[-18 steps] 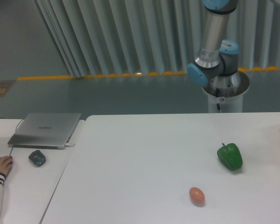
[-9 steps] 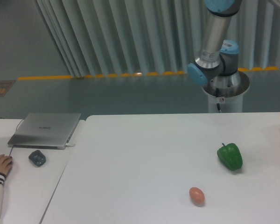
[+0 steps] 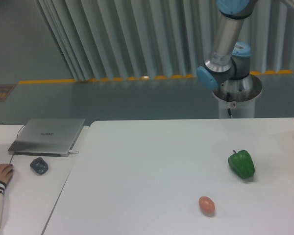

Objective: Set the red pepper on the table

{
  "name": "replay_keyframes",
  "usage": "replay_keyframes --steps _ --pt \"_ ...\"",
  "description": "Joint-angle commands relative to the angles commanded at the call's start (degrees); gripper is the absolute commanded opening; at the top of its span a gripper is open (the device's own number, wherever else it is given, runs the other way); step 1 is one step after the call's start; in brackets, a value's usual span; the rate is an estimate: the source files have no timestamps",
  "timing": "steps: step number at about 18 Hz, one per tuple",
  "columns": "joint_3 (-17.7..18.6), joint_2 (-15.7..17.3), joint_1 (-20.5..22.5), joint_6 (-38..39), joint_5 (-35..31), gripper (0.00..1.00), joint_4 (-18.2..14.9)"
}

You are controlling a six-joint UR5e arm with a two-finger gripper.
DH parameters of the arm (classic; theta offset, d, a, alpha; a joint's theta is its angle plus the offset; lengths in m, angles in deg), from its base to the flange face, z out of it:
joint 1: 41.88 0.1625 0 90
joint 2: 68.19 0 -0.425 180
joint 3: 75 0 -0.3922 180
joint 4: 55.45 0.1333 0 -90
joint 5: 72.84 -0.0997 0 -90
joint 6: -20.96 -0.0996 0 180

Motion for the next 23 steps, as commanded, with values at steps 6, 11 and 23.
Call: replay_keyframes --steps 6,11,23 --pt "1.5 -0.3 0.0 -0.3 0.0 0.83 3.4" --pt "1.4 0.2 0.0 -0.1 0.0 0.81 3.5" --pt "-1.1 1.8 -1.8 1.3 -0.1 0.81 1.8"
